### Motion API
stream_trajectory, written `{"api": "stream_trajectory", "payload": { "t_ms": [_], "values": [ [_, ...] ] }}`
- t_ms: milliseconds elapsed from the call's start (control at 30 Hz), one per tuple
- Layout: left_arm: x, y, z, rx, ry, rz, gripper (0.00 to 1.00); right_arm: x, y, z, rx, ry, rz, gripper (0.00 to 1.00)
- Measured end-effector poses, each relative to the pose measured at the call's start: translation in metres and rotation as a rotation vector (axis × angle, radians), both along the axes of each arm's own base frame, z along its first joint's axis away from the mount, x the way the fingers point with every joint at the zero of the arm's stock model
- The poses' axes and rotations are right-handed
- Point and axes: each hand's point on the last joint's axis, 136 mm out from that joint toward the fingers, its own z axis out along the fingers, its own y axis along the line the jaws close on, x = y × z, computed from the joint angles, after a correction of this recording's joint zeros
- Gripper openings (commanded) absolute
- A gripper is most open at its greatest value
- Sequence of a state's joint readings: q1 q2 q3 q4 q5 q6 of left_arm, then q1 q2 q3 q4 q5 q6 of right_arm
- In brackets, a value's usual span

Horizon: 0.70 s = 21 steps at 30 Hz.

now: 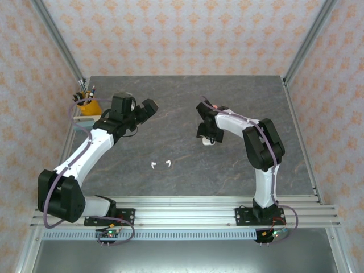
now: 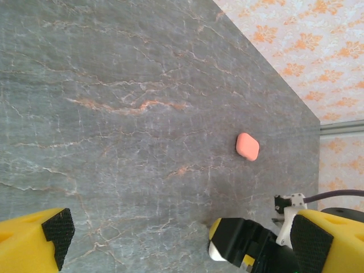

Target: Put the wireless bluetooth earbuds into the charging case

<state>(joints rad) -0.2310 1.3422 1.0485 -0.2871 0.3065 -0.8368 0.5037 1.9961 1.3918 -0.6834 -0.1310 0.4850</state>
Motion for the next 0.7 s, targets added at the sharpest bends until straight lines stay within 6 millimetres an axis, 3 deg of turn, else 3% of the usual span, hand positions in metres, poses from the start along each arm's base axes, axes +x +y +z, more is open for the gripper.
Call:
{"api": "stream_trajectory", "payload": {
  "t_ms": [467,700],
  "values": [
    [0.014,-0.009,-0.006,-0.059,-0.012,0.01,1.0,-0.006,0.002,0.014,-0.008,0.022,0.119,0.85],
    [0.021,-0.018,0.006,-0.063,-0.035,-0.041,1.0,-0.009,0.001,0.018,-0.021,0.044,0.177,0.82]
  ]
}}
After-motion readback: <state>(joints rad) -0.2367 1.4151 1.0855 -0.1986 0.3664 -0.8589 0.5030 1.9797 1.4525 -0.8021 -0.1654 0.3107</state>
